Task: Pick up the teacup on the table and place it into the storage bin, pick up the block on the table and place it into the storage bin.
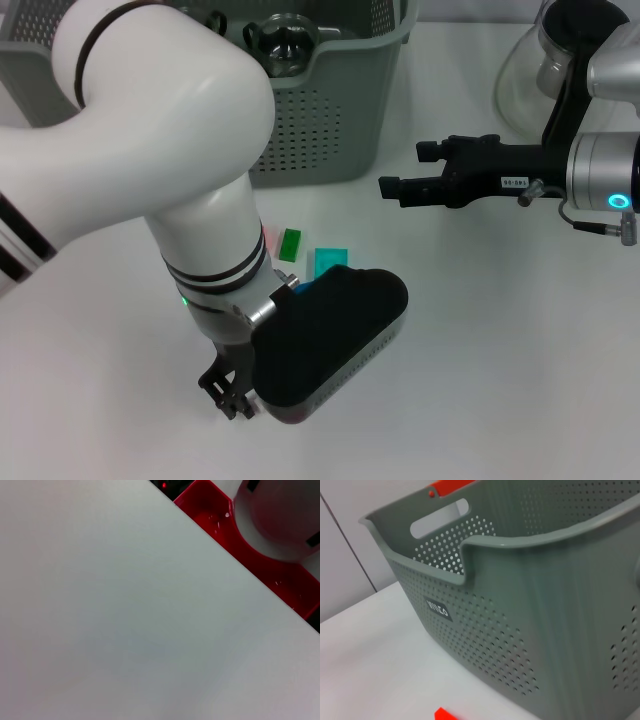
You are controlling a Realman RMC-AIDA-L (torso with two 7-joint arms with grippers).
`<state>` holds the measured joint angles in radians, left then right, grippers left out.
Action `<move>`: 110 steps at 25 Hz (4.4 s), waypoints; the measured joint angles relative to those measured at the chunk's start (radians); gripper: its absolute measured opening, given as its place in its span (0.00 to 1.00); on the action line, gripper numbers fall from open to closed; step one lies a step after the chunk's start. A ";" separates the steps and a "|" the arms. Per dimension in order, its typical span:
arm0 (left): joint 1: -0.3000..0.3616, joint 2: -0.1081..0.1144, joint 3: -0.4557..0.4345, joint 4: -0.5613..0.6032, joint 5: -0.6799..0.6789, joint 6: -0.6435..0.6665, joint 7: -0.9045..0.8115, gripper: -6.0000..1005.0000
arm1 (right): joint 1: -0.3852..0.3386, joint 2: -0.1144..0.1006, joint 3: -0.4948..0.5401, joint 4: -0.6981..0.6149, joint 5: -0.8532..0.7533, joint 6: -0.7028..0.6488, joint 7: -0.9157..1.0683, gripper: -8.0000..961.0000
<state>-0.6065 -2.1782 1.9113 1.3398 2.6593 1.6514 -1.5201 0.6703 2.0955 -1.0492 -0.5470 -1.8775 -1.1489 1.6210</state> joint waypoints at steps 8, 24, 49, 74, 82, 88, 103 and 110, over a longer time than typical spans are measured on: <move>-0.008 0.000 0.003 -0.010 -0.007 0.000 -0.009 0.45 | 0.000 0.000 0.000 0.003 0.000 0.004 -0.009 0.98; -0.109 0.009 -0.600 0.003 -0.101 0.126 -0.036 0.41 | 0.000 -0.004 -0.007 -0.001 0.000 -0.012 -0.010 0.98; -0.204 0.242 -1.232 -0.286 -0.205 -0.199 -0.487 0.44 | 0.002 -0.032 -0.009 -0.009 -0.003 -0.113 -0.061 0.98; 0.005 0.148 -1.146 -0.034 -0.588 0.362 -0.318 0.95 | -0.003 -0.090 0.051 -0.023 -0.002 -0.481 -0.127 0.98; 0.033 0.088 -0.929 -0.023 -0.477 0.335 -0.288 0.95 | 0.015 -0.095 0.051 -0.022 -0.003 -0.444 -0.098 0.98; 0.015 0.019 -0.764 -0.005 -0.297 0.215 -0.293 0.95 | 0.036 -0.088 0.039 -0.022 -0.003 -0.422 -0.107 0.97; 0.007 0.008 -0.443 -0.035 -0.192 0.054 -0.470 0.95 | 0.050 -0.074 0.034 -0.022 -0.003 -0.373 -0.111 0.97; 0.007 0.007 -0.326 -0.035 -0.116 0.037 -0.592 0.94 | 0.048 -0.074 0.034 -0.022 -0.003 -0.363 -0.113 0.97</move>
<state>-0.5997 -2.1714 1.5850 1.3043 2.5431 1.6883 -2.1121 0.7184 2.0218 -1.0156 -0.5690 -1.8806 -1.5123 1.5085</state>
